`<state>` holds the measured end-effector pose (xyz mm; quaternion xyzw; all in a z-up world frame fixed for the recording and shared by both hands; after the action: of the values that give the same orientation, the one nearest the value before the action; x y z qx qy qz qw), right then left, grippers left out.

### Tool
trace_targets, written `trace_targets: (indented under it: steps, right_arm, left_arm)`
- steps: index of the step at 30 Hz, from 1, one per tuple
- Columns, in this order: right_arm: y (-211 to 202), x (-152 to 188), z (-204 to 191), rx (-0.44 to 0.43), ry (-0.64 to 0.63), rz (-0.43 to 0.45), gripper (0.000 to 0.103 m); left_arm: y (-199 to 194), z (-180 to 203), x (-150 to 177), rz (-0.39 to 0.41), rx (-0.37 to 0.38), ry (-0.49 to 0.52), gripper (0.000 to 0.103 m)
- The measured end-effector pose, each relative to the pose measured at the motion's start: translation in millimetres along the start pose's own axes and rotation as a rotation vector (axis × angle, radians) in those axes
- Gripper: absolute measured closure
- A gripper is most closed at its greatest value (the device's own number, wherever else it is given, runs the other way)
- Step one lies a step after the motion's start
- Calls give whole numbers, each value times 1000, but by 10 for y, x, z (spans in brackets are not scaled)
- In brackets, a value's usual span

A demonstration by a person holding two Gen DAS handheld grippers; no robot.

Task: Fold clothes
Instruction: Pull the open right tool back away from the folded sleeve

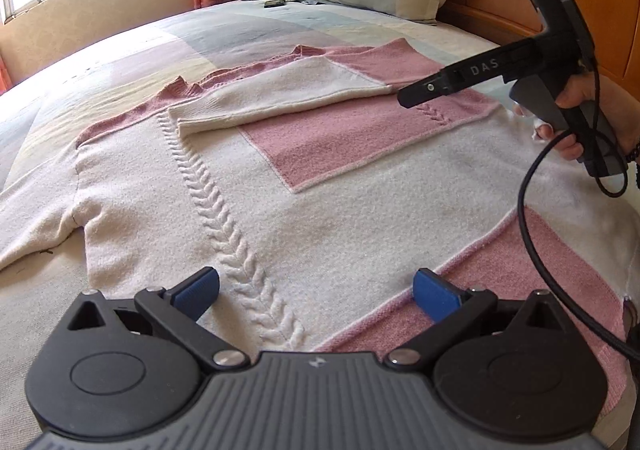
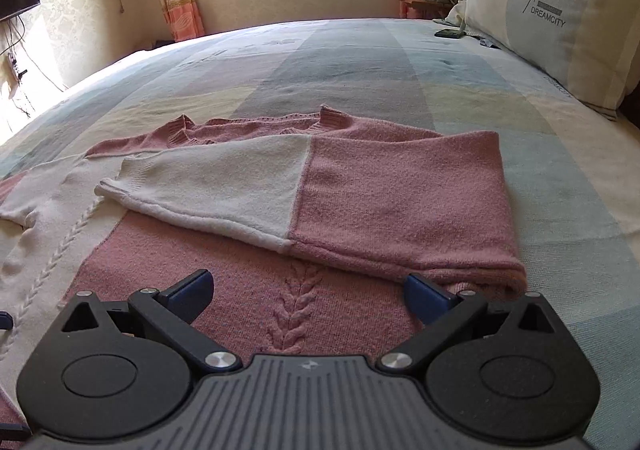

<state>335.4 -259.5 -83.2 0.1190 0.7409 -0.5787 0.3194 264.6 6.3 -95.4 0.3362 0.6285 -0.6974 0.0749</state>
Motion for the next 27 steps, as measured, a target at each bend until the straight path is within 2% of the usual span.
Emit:
trace_targets:
  steps: [5, 7, 10, 14, 16, 19, 21, 23, 27]
  right_arm:
    - [-361, 145, -116, -105, -101, 11, 0]
    - [-354, 232, -144, -116, -137, -24, 0]
    - [-193, 380, -179, -57, -192, -118, 0]
    - [-194, 479, -208, -41, -260, -113, 0]
    - [-213, 491, -172, -56, -262, -119, 0]
    - [-235, 518, -151, -68, -285, -116, 0]
    - [-243, 519, -147, -72, -298, -116, 0]
    - [-249, 517, -146, -74, -303, -118, 0]
    - [-250, 512, -137, -82, -318, -120, 0]
  left_arm:
    - [-56, -165, -13, 45, -56, -98, 1]
    - [-75, -195, -91, 61, -60, -162, 1]
    - [-116, -205, -401, 79, 0, -240, 1]
    - [-37, -126, -1127, 66, 56, -242, 1]
    - [154, -117, -1592, 38, 93, -277, 1]
    - [557, -113, -2108, -19, 184, -356, 1]
    - [867, -88, -2318, -56, 241, -406, 1]
    - [1159, -76, -2427, -88, 267, -459, 1]
    - [1556, -144, -2455, -134, 271, -529, 1]
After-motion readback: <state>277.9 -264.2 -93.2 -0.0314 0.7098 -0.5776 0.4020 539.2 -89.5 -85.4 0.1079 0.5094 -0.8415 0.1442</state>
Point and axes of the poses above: each gripper's, at about its wrist camera, not at the fingertips, and y roughly the way its jaws point, z to its right, x to its underside, the point moved 1 cm from there along y, roughly the way its jaws point, and after that the axes turned 10 degrees about -z, right-handed, at the moved point
